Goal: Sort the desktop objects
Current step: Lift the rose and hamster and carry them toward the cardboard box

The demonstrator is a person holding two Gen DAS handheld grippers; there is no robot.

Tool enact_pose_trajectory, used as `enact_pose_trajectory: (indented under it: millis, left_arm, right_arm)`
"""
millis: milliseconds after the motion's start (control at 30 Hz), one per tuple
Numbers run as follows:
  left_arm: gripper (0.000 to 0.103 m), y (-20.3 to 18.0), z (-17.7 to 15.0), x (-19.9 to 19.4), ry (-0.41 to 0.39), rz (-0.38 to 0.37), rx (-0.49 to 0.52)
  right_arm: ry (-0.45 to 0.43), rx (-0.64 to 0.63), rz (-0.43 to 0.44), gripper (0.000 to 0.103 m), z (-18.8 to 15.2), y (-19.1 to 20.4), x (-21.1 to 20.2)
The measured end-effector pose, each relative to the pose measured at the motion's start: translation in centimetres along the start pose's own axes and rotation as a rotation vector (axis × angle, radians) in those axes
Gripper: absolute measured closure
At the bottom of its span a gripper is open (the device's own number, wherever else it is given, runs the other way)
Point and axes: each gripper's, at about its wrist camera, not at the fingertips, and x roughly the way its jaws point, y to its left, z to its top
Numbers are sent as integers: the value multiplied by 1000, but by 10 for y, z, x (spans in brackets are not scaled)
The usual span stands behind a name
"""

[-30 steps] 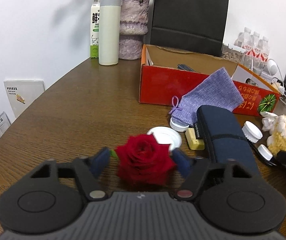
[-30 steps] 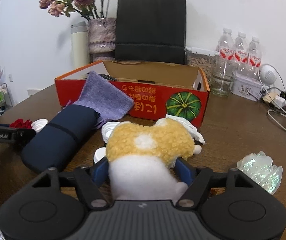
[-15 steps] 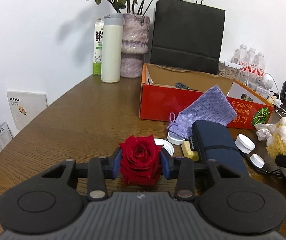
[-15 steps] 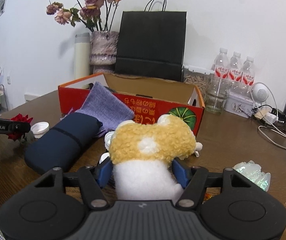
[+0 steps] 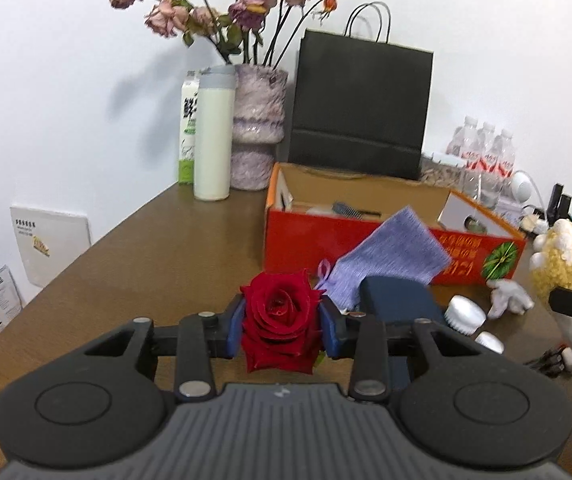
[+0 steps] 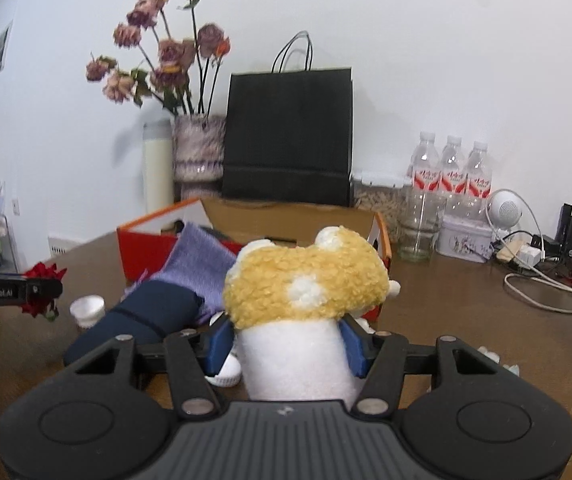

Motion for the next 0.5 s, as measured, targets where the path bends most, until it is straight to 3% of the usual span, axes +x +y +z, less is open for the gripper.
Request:
enact_pose_trajectory:
  millis: [267, 500]
  left_arm:
    - [65, -19, 36, 1, -78, -39, 27]
    - [65, -39, 64, 26, -123, -54, 29]
  right_arm:
    - [-67, -21, 30, 48, 29, 6, 2]
    - [-96, -25, 45, 48, 58, 8, 20]
